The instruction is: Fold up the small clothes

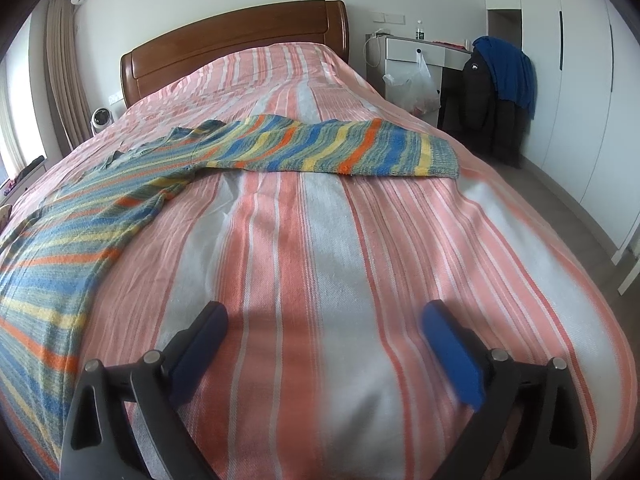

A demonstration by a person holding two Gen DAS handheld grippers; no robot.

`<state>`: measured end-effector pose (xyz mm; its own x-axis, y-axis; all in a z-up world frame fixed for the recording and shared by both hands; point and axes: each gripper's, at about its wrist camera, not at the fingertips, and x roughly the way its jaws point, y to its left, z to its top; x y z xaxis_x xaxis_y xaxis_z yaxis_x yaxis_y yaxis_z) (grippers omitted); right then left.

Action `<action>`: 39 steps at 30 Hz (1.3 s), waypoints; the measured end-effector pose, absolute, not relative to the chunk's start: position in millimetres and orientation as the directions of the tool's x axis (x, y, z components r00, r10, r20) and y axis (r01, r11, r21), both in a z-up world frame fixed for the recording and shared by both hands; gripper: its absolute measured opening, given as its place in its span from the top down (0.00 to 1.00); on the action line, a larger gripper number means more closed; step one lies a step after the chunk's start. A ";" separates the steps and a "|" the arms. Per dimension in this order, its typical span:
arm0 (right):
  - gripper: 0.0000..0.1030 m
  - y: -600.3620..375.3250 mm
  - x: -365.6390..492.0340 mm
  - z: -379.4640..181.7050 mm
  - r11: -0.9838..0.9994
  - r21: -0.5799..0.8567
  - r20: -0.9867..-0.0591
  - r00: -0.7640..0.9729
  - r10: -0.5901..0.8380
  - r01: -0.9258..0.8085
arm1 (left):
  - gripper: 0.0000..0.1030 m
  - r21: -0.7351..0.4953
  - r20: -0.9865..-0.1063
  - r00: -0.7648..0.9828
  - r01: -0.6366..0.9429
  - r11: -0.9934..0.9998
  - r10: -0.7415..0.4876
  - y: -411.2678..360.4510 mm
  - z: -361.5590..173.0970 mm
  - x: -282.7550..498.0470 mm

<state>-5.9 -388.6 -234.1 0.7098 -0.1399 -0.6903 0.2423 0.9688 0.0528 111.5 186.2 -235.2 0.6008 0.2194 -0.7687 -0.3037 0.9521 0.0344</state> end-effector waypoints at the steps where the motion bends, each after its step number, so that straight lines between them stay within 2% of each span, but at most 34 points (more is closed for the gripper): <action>1: 0.06 -388.4 -6.1 -234.0 0.969 0.052 -0.690 0.710 -0.141 0.243 | 0.00 0.035 -0.768 0.602 -0.304 0.952 0.220 186.0 -235.1 111.6; 39: 0.05 -387.5 -6.6 -234.6 0.969 0.045 -0.687 0.711 -0.146 0.243 | 0.00 0.037 -0.764 0.605 -0.303 0.952 0.223 186.1 -235.7 112.1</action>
<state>-6.6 -387.5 -234.6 0.7113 -0.1465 -0.6874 0.2431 0.9690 0.0451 112.1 186.1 -235.7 0.6051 0.2228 -0.7643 -0.3033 0.9522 0.0374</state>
